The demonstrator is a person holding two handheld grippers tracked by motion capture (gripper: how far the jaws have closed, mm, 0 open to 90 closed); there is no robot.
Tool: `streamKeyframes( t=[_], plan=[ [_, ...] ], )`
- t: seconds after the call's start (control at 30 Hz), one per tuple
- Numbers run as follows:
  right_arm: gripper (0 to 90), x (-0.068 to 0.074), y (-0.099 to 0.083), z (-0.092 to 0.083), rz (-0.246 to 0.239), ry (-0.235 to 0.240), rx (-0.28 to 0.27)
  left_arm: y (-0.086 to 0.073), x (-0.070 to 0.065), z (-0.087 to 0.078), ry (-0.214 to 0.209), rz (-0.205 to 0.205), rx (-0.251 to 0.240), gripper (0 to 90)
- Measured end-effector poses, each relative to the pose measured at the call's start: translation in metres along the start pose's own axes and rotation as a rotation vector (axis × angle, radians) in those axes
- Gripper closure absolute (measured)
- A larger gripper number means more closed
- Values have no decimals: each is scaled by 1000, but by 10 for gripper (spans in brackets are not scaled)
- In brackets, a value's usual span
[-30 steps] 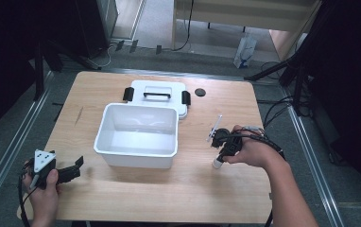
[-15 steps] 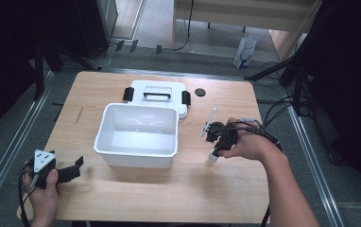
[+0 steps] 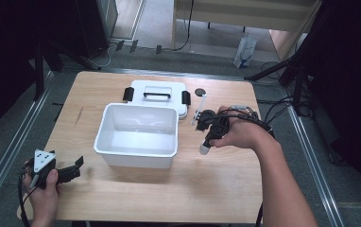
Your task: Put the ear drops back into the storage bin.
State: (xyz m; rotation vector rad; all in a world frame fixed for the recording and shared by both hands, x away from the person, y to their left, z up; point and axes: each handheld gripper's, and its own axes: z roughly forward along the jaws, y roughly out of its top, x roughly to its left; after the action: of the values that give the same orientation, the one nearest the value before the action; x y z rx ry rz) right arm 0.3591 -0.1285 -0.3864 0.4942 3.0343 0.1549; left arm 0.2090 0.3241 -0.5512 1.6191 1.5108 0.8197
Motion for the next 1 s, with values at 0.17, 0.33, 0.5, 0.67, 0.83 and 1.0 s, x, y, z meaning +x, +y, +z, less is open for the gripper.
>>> streamKeyframes(
  t=[0.17, 0.33, 0.5, 0.67, 0.83, 1.0],
  plan=[
    [724, 1, 13, -16, -3, 2, -13, 0, 0, 0, 2, 6, -3, 0],
    [724, 5, 25, -24, -12, 18, -20, 0, 0, 0, -1, 1, -4, 0],
    [724, 10, 37, -34, -38, 17, -14, 0, 0, 0, -2, -4, -2, 0],
    [724, 12, 49, -48, -48, 5, -16, 0, 0, 1, -3, 1, -1, 0],
    [724, 12, 57, -57, -61, -4, -17, 0, 0, 1, -3, -2, -3, 0],
    [724, 15, 70, -69, -82, -13, -33, 0, 0, 1, -4, -1, -2, 0]
  ],
)
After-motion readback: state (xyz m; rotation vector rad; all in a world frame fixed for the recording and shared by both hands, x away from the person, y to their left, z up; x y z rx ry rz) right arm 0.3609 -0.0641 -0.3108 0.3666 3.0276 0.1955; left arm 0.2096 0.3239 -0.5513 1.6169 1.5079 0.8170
